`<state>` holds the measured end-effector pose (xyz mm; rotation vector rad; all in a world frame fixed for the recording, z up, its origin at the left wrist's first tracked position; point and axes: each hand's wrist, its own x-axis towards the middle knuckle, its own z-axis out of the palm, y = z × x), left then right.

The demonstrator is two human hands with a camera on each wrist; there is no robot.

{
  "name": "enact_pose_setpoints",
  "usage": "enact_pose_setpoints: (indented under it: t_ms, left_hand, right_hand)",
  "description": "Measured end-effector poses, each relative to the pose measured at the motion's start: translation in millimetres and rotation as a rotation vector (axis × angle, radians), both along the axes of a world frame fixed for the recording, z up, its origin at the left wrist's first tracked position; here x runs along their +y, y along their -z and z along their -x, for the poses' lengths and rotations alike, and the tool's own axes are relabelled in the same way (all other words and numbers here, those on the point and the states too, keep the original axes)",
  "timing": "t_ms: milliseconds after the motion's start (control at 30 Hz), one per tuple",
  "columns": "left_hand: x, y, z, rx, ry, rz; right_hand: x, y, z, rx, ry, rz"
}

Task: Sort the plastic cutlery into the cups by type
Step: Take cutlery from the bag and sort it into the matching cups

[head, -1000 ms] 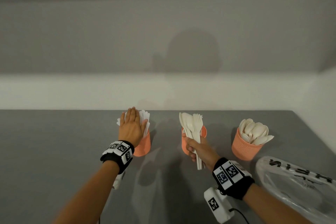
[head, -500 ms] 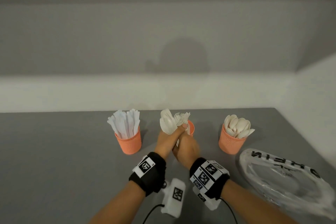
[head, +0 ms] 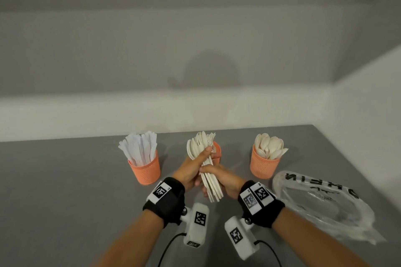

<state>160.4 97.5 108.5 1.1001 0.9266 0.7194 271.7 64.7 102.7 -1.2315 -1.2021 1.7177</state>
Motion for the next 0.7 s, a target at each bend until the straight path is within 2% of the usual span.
enact_pose_setpoints:
  t_ms: [167, 367, 600, 700]
  left_hand:
    - [0, -1, 3, -0.060, 0.027, -0.015]
    - [-5, 7, 1, -0.081, -0.206, -0.041]
    - [-1, 9, 0, 0.015, -0.301, -0.124]
    - [4, 3, 1, 0.023, -0.421, -0.121]
  right_hand:
    - [-3, 9, 1, 0.089, 0.109, -0.094]
    - [0, 10, -8, 0.055, 0.158, -0.117]
    - [-1, 10, -9, 0.123, 0.168, -0.109]
    - [-2, 13, -12, 0.130, 0.224, -0.127]
